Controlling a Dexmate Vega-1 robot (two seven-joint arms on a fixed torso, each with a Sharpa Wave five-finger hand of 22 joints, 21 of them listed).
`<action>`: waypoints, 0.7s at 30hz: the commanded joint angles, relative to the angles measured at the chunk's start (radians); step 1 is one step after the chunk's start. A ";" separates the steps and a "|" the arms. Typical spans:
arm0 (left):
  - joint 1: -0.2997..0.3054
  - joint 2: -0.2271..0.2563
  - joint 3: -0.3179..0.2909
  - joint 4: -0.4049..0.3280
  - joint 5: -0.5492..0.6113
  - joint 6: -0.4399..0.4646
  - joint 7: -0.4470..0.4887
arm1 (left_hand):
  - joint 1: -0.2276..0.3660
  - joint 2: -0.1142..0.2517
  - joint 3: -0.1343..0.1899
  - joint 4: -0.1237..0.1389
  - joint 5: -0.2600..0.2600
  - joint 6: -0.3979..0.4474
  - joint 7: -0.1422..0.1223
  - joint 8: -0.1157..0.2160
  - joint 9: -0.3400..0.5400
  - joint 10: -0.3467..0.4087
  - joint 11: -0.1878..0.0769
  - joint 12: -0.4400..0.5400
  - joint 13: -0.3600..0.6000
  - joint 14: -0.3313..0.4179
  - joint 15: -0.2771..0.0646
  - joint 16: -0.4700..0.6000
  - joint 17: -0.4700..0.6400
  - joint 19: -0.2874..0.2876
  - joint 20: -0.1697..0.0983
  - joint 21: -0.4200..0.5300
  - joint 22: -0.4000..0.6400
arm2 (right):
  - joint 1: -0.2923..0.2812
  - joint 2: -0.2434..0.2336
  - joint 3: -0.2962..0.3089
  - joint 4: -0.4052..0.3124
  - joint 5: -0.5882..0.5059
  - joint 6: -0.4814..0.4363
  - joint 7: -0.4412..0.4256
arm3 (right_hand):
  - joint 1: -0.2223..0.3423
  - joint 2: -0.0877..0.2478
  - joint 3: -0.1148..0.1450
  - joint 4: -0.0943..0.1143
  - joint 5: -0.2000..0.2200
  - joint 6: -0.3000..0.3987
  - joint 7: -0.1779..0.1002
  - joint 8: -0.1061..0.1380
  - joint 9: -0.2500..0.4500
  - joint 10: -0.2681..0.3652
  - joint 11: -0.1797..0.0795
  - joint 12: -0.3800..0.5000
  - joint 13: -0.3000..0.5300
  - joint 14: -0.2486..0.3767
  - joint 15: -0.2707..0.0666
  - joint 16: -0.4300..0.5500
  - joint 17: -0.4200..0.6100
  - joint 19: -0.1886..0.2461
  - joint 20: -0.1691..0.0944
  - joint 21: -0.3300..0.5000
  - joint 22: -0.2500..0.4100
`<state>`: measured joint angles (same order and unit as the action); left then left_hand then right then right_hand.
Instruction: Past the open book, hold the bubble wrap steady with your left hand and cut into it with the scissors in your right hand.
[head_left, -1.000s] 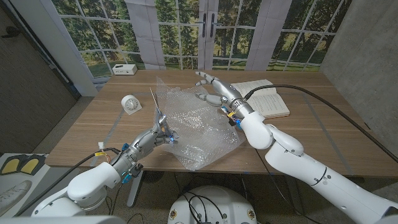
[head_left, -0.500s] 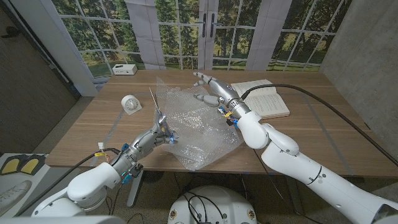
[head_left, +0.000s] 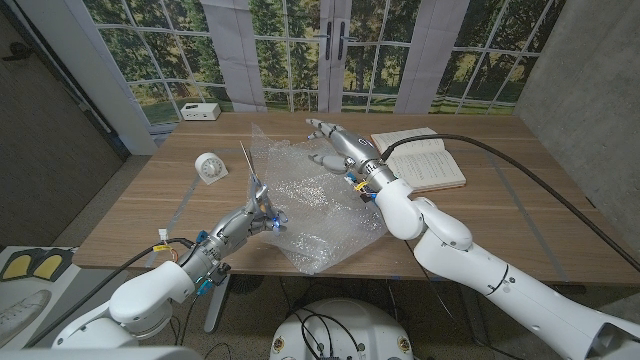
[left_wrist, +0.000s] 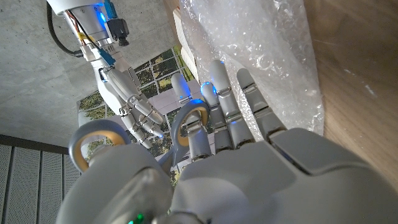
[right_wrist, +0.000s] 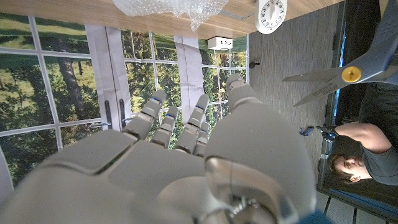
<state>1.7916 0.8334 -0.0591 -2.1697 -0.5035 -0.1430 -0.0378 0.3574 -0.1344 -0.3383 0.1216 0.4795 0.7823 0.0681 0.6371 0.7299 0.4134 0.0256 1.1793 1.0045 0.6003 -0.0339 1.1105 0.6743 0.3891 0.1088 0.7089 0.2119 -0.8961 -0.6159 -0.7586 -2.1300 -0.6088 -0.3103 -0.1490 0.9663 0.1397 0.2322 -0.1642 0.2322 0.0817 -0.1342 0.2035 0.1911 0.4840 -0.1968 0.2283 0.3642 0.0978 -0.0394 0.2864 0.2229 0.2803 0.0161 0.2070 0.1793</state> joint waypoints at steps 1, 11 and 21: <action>-0.003 0.003 0.004 0.002 -0.004 0.000 0.003 | 0.003 0.001 -0.001 0.003 0.005 0.017 0.066 -0.002 0.003 0.004 -0.003 0.006 0.001 -0.002 0.005 0.004 0.002 0.010 0.000 0.000 0.001 | 0.021 0.018 -0.029 0.023 -0.067 -0.016 0.021 | 0.011 -0.001 0.006 0.000 -0.003 -0.008 -0.004 -0.004 0.001 0.001 -0.007 -0.006 0.002 -0.005 -0.118 -0.005 0.001 -0.002 0.000 -0.003 0.002; -0.007 0.006 0.008 0.004 -0.005 0.000 0.003 | 0.005 0.004 0.000 0.005 0.004 0.017 0.066 -0.005 0.010 0.004 -0.003 0.005 0.000 -0.001 0.005 0.006 0.002 0.011 0.001 -0.003 0.002 | 0.028 0.042 -0.022 0.051 -0.016 0.012 0.028 | -0.011 -0.008 -0.007 0.017 -0.014 -0.016 0.001 -0.006 0.002 -0.002 -0.008 -0.010 0.000 -0.007 -0.117 -0.004 0.001 -0.010 0.010 -0.006 0.001; -0.001 0.007 0.007 0.005 -0.006 -0.003 0.003 | 0.007 0.005 0.000 0.005 0.004 0.022 0.066 -0.011 0.007 0.005 -0.005 0.007 0.002 0.000 0.006 0.005 -0.003 0.013 0.000 -0.006 0.002 | 0.029 0.058 -0.020 0.070 0.025 0.039 0.012 | -0.041 -0.008 -0.021 0.037 -0.031 -0.020 0.001 -0.006 0.002 0.002 -0.013 -0.012 -0.001 -0.009 -0.123 -0.002 0.004 -0.016 0.018 -0.007 0.000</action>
<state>1.7867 0.8386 -0.0524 -2.1662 -0.5084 -0.1434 -0.0363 0.3600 -0.1318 -0.3379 0.1220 0.4795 0.7821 0.0683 0.6285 0.7348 0.4144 0.0258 1.1765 1.0045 0.6004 -0.0339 1.1105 0.6716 0.3910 0.1069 0.7087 0.2117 -0.8708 -0.5785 -0.7797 -2.0842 -0.6227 -0.2974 -0.1259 0.9361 0.1310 0.2106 -0.1353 0.2087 0.0674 -0.1305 0.1996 0.1911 0.4803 -0.2002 0.2207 0.3617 0.0924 -0.0340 0.2864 0.2230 0.2678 0.0288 0.2035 0.1766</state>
